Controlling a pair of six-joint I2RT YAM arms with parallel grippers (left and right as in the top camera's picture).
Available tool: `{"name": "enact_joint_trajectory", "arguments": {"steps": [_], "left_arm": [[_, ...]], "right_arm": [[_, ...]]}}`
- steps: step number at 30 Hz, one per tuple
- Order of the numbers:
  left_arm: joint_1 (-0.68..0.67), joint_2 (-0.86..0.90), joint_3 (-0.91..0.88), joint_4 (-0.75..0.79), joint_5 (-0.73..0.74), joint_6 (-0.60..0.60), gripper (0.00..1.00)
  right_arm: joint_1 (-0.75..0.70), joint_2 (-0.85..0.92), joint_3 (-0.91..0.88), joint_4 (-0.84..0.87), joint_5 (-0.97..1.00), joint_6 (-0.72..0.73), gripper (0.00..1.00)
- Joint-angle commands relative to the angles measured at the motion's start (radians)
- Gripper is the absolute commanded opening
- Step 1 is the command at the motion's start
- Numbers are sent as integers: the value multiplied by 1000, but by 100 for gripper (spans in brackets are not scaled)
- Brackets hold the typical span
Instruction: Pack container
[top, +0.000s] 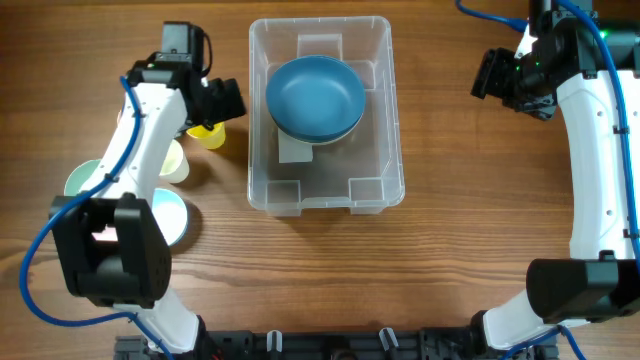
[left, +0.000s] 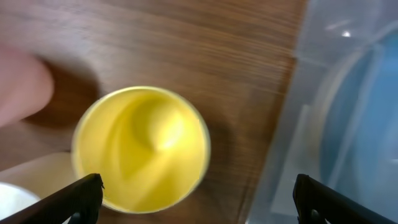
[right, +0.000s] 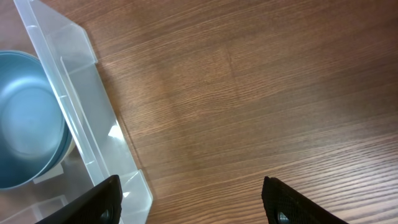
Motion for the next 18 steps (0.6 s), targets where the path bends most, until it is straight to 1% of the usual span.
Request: {"name": "enact_joint_trajectory", "arguments": {"steps": [1, 5, 13, 15, 17, 18], "left_arm": [[-21, 5, 15, 30, 8, 35, 99], [-21, 20, 15, 40, -18, 35, 98], [-21, 118, 15, 52, -37, 35, 98], [-19, 131, 15, 56, -37, 35, 93], [-18, 137, 15, 67, -37, 35, 82], [-18, 138, 15, 72, -37, 35, 74]], "right_arm": [[3, 7, -3, 0, -12, -18, 73], [3, 7, -3, -2, -12, -17, 73], [3, 7, -3, -5, -12, -17, 73], [3, 7, -3, -5, -12, -17, 73], [3, 7, -3, -5, -12, -18, 73], [3, 7, -3, -5, -12, -17, 73]]}}
